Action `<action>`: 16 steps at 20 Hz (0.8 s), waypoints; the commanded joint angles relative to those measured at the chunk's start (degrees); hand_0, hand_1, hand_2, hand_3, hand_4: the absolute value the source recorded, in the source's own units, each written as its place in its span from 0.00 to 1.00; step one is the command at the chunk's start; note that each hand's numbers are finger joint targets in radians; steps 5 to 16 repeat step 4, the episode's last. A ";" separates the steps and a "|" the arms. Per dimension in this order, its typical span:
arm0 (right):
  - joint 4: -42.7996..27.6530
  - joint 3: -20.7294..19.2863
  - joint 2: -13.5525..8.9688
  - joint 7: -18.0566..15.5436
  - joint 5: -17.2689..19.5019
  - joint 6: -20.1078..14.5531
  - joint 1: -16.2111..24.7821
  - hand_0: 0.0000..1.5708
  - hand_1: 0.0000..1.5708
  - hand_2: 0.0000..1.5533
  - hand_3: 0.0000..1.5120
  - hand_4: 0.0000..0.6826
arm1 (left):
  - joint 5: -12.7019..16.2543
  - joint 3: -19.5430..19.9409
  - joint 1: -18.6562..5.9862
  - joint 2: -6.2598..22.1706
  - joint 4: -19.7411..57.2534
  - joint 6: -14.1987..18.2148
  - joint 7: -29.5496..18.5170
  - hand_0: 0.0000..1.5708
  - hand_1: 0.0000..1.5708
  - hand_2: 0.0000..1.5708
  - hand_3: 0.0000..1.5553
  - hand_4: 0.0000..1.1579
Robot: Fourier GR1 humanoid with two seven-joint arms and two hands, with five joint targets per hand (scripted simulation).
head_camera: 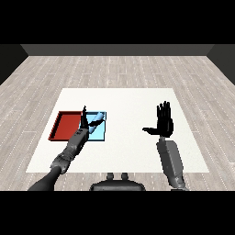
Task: Pick the blue can and put it in the blue box
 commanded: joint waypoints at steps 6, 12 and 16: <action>-1.14 0.85 -2.57 2.86 1.06 1.17 1.98 0.00 0.00 0.00 0.00 0.00 | 2.34 -0.70 7.86 -0.92 -17.04 -14.03 -11.84 0.00 0.00 0.00 0.00 0.00; -1.14 0.85 -2.57 2.86 1.06 1.17 1.98 0.00 0.00 0.00 0.00 0.00 | 2.34 -0.70 7.86 -0.92 -17.04 -14.03 -11.84 0.00 0.00 0.00 0.00 0.00; -1.14 0.85 -2.57 2.86 1.06 1.17 1.98 0.00 0.00 0.00 0.00 0.00 | 2.34 -0.70 7.86 -0.92 -17.04 -14.03 -11.84 0.00 0.00 0.00 0.00 0.00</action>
